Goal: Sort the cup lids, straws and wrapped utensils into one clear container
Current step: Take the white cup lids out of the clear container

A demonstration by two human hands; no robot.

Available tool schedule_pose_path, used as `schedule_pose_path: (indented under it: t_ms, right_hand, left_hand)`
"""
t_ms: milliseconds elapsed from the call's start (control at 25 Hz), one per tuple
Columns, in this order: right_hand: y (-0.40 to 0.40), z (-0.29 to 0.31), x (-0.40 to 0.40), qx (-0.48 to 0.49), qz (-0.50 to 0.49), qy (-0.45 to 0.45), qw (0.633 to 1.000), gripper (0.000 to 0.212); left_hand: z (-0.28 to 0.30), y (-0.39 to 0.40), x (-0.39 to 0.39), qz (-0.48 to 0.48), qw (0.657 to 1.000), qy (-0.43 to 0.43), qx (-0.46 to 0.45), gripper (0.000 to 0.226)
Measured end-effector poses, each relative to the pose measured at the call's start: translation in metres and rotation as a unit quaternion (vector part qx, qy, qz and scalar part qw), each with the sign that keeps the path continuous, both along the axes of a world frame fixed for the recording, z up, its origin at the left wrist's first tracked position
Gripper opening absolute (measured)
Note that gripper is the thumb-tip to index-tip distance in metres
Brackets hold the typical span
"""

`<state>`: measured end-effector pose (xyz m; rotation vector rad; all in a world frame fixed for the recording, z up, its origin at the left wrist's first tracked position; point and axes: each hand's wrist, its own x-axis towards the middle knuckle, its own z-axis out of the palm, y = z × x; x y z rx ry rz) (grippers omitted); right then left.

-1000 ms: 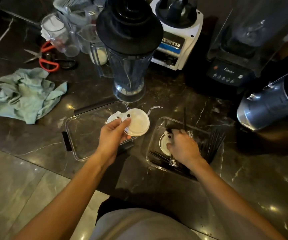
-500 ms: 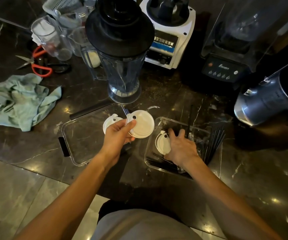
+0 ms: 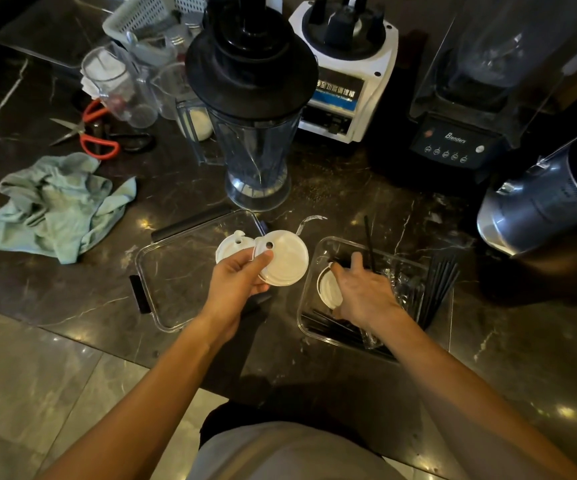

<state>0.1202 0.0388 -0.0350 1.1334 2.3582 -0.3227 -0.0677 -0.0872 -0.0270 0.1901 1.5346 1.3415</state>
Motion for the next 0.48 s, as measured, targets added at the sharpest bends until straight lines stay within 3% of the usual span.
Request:
schedule_pose_path:
  t_ms: [200, 280, 400, 480]
  right_hand:
    - [-0.004, 0.025, 0.005, -0.057, -0.069, 0.135, 0.987, 0.089]
    - [-0.006, 0.037, 0.011, -0.09, -0.141, 0.228, 0.959, 0.092]
    - [-0.012, 0.056, 0.013, -0.142, -0.236, 0.375, 0.885, 0.092]
    - [-0.019, 0.067, 0.01, -0.126, -0.23, 0.395, 0.88, 0.091]
  left_hand:
    - [0.006, 0.001, -0.002, -0.001, 1.0, -0.001, 0.013, 0.017]
    - [0.008, 0.002, -0.002, 0.004, 1.0, -0.005, 0.02, 0.014]
    - [0.005, 0.005, 0.0, -0.003, 1.0, -0.006, 0.017, 0.019]
    - [0.005, 0.006, 0.004, -0.027, 0.999, -0.001, 0.018, 0.024]
